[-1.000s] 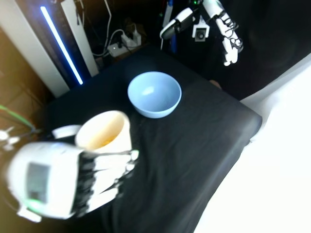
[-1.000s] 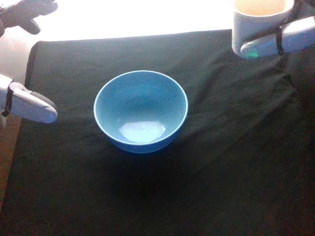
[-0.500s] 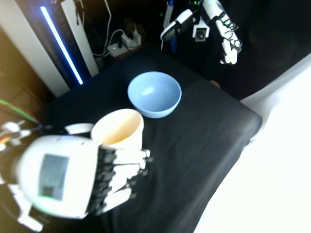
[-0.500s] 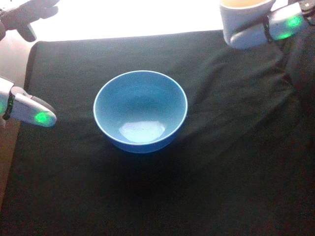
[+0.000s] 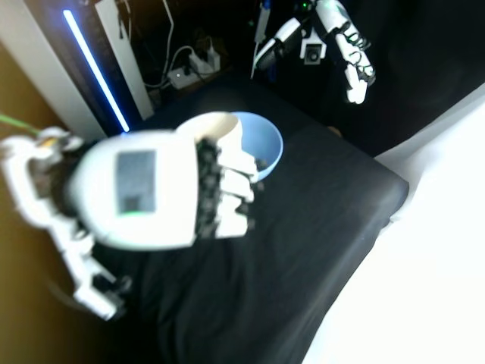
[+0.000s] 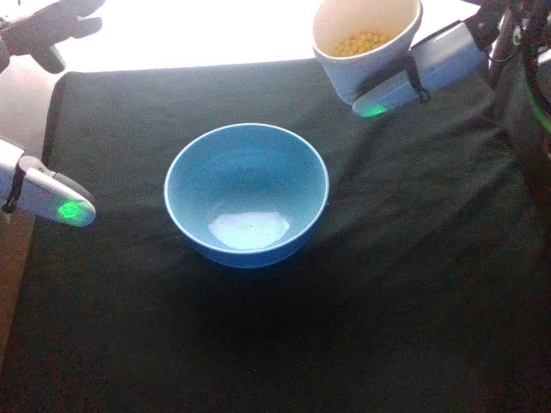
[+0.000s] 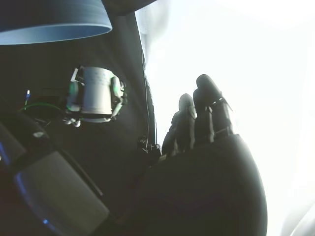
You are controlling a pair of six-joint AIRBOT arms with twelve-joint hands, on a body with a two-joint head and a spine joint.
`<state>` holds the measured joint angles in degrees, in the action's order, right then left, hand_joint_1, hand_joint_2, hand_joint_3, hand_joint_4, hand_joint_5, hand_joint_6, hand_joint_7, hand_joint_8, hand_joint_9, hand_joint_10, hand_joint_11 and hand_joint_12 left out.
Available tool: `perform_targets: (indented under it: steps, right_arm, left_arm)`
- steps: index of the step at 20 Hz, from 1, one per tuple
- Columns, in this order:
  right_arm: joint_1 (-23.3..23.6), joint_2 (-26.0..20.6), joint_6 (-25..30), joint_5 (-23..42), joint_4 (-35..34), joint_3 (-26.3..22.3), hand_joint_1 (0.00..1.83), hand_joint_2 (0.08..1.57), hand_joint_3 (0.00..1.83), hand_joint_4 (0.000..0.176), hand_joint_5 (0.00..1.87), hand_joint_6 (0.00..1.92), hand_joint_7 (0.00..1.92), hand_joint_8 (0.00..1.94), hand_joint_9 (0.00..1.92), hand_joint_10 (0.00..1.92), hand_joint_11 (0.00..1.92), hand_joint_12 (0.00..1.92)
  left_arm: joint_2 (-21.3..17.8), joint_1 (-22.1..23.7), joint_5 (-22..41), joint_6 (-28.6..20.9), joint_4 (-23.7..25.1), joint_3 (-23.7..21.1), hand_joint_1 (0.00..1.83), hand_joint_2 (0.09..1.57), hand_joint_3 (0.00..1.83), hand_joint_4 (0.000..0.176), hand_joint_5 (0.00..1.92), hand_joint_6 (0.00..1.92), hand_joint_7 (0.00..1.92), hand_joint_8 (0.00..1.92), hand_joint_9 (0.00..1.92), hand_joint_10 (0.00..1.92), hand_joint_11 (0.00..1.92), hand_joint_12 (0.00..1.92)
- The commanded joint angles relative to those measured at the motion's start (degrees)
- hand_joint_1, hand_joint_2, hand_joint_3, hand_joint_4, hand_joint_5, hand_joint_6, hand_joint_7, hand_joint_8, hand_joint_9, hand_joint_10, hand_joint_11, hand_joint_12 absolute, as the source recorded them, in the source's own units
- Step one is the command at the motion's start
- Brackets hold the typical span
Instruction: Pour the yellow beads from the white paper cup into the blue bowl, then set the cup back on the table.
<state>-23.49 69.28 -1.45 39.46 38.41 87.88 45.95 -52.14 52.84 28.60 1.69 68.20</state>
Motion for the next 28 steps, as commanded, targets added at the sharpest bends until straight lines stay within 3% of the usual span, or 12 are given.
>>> perform_targets:
  steps: [1,3,6,11,12,13,15,18,20,25,26,28]
  right_arm:
    - [1.43,0.06,0.36,4.96,-3.20,0.22,1.27,1.07,0.00,0.000,1.04,0.71,1.15,0.89,1.44,0.00,0.87,1.36]
    - [1.96,0.73,0.36,3.81,-1.33,0.30,1.26,1.08,0.00,0.000,1.00,0.80,1.15,0.86,1.43,0.00,0.99,1.17]
    - [2.97,2.34,0.36,2.42,1.95,0.73,1.28,1.06,0.00,0.000,1.04,0.68,1.17,0.87,1.48,0.02,1.08,1.17]
    - [4.64,3.78,0.36,0.00,7.10,0.89,1.29,1.06,0.00,0.000,1.10,0.55,1.17,0.89,1.58,0.08,1.17,1.39]
    - [5.13,3.97,0.36,-0.79,8.70,0.82,1.28,1.07,0.01,0.000,1.06,0.76,1.10,0.89,1.38,0.76,1.19,1.56]
    - [5.55,4.06,0.36,-1.34,9.80,0.70,1.20,1.08,0.00,0.000,1.06,0.81,1.15,0.83,1.25,1.16,1.18,1.66]
    - [6.20,4.29,0.36,-2.39,12.15,0.51,1.19,1.05,0.00,0.000,1.12,0.72,1.18,1.80,1.41,1.85,1.51,1.90]
    - [7.67,4.40,0.36,-4.25,16.79,-0.35,1.19,1.05,0.00,0.000,1.12,0.72,1.21,1.94,1.48,1.92,1.62,1.92]
    - [8.18,4.49,0.38,-5.23,19.18,-0.69,1.18,1.09,0.00,0.000,1.04,0.87,1.09,1.23,1.21,1.59,1.24,1.80]
    - [8.79,5.40,0.83,-7.33,24.74,-0.82,1.17,1.11,0.00,0.000,0.98,0.96,1.05,1.57,1.22,1.81,1.28,1.89]
    - [8.87,5.54,0.84,-7.64,25.63,-0.83,1.17,1.12,0.00,0.000,0.97,0.98,0.99,1.31,1.13,1.61,1.15,1.79]
    - [8.98,5.79,0.84,-8.45,27.25,-0.90,1.18,1.10,0.00,0.000,1.01,0.92,1.08,1.19,1.17,1.55,1.19,1.74]
  left_arm:
    - [0.05,0.43,6.31,-0.55,-1.84,0.43,0.93,0.38,1.28,0.000,0.00,0.00,0.22,0.00,0.03,0.40,0.00,1.44]
    - [0.05,0.44,6.14,-0.55,-1.84,0.48,0.93,0.38,1.30,0.000,0.00,0.00,0.22,0.00,0.02,0.40,0.00,1.46]
    - [0.07,0.44,5.64,-0.56,-1.81,0.57,0.95,0.40,1.31,0.000,0.00,0.00,0.21,0.00,0.00,0.39,0.00,1.46]
    - [0.07,0.44,5.47,-0.67,-1.68,0.69,0.91,0.42,1.29,0.000,0.00,0.00,0.18,0.00,0.02,0.28,0.00,1.06]
    - [0.07,0.44,5.38,-0.77,-1.59,0.73,0.90,0.42,1.29,0.000,0.00,0.00,0.18,0.00,0.03,0.27,0.00,1.04]
    - [0.07,0.44,5.32,-0.80,-1.53,0.75,0.89,0.43,1.29,0.000,0.00,0.00,0.18,0.00,0.02,0.27,0.00,1.04]
    - [0.07,0.44,5.17,-0.88,-1.38,0.76,0.90,0.43,1.27,0.000,0.00,0.00,0.18,0.00,0.04,0.26,0.00,1.07]
    - [0.07,0.45,5.03,-0.96,-1.23,0.79,0.92,0.44,1.26,0.000,0.00,0.00,0.17,0.00,0.04,0.26,0.00,1.07]
    - [0.07,0.46,4.98,-1.04,-1.18,0.80,0.92,0.45,1.26,0.000,0.00,0.00,0.17,0.00,0.05,0.27,0.00,1.07]
    - [0.06,0.46,4.64,-1.49,-0.91,0.89,0.90,0.51,1.20,0.000,0.00,0.00,0.16,0.00,0.05,0.24,0.00,1.03]
    - [0.06,0.47,4.58,-1.56,-0.84,0.90,0.91,0.51,1.20,0.000,0.00,0.00,0.16,0.00,0.05,0.24,0.00,1.03]
    - [0.05,0.48,4.55,-1.71,-0.74,0.91,0.91,0.49,1.22,0.000,0.00,0.00,0.15,0.00,0.06,0.20,0.00,0.90]
